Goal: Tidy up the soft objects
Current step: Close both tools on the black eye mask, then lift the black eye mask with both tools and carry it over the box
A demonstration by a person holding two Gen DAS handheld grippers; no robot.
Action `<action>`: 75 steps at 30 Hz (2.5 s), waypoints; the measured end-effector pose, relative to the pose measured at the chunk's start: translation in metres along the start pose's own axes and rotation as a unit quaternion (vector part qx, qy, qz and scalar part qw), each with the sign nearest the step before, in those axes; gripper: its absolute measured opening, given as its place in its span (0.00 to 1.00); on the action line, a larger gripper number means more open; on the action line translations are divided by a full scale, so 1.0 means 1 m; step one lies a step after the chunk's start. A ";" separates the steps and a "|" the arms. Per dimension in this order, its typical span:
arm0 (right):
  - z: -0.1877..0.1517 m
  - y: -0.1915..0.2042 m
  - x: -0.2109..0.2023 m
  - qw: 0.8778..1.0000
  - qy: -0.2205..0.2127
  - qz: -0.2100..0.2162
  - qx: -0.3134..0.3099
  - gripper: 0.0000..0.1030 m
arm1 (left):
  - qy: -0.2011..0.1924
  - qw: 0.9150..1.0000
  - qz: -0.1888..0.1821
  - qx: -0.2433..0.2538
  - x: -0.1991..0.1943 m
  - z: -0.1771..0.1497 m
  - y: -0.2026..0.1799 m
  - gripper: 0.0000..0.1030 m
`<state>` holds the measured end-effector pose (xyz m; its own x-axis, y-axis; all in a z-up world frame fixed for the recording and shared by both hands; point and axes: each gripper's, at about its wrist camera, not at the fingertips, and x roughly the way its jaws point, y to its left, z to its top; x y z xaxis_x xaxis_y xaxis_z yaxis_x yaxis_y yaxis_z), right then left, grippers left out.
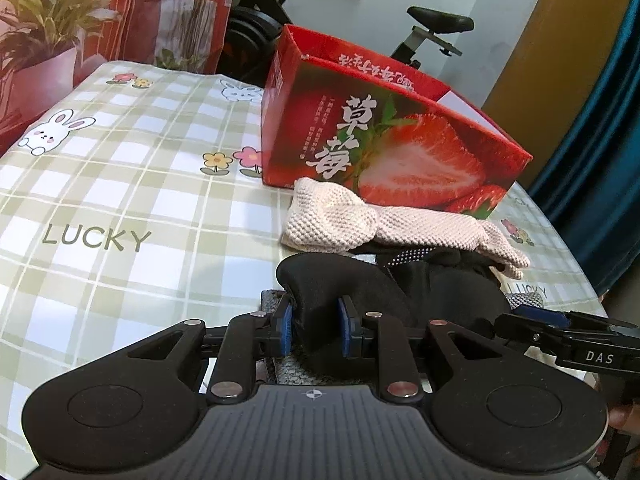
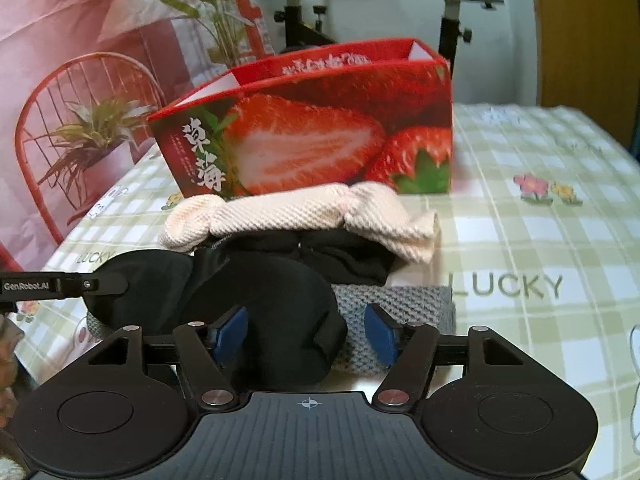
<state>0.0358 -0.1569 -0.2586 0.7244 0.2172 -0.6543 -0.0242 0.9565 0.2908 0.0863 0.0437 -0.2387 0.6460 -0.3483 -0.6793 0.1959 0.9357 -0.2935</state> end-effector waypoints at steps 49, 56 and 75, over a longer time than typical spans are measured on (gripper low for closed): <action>0.080 0.016 -0.043 0.987 -0.138 0.053 -0.068 0.13 | -0.122 0.990 -0.045 0.047 -0.037 0.053 -0.024 0.20; 0.110 0.012 -0.049 0.982 -0.162 0.054 -0.077 0.13 | -0.145 0.986 -0.052 0.057 -0.037 0.079 -0.034 0.20; 0.217 0.011 -0.014 0.961 -0.227 0.001 -0.161 0.13 | -0.224 0.967 0.002 0.120 0.004 0.173 -0.068 0.20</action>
<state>0.1748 -0.1919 -0.0942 0.9479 0.1826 -0.2611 -0.1858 0.9825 0.0130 0.2037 -0.0116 -0.1050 0.8912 -0.3354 -0.3053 0.3237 0.9419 -0.0899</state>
